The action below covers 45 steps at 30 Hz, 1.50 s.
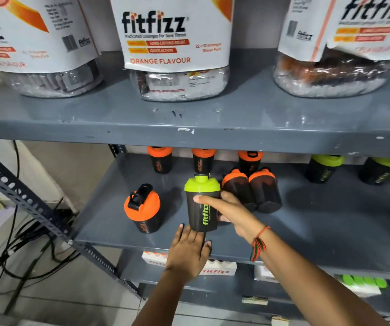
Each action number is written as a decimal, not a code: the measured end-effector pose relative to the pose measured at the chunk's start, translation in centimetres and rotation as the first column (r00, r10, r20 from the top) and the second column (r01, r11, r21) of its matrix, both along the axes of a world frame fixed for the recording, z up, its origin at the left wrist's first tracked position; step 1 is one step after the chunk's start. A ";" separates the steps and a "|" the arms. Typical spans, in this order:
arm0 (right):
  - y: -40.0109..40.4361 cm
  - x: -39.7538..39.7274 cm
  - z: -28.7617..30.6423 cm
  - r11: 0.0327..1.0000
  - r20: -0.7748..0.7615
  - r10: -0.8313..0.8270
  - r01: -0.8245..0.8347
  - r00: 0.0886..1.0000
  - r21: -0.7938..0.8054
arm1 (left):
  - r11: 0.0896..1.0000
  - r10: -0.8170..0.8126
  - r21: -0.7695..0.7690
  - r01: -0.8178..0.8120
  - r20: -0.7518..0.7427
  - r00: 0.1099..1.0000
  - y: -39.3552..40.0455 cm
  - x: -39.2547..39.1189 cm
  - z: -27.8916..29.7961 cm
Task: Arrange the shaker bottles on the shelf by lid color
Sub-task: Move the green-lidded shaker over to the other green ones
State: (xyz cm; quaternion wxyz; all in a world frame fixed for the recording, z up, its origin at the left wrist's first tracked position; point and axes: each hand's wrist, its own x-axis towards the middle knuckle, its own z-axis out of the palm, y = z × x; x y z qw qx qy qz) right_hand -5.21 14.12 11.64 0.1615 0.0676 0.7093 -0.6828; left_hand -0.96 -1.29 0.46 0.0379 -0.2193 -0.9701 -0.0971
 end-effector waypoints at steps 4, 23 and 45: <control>1.2 2.8 2.1 0.999 0.023 0.008 -0.008 1.000 -0.038 | 1.000 -0.006 0.023 0.006 0.007 1.000 -0.1 0.2 0.3; 13.5 10.2 2.7 0.881 -0.169 -0.473 0.463 0.865 -0.098 | 0.988 0.152 -0.023 -0.150 0.197 0.969 1.8 0.1 0.1; 34.9 11.1 -5.5 0.893 -0.274 -0.413 0.445 0.868 0.062 | 0.974 0.223 0.028 -0.225 0.056 0.973 3.3 0.8 -1.1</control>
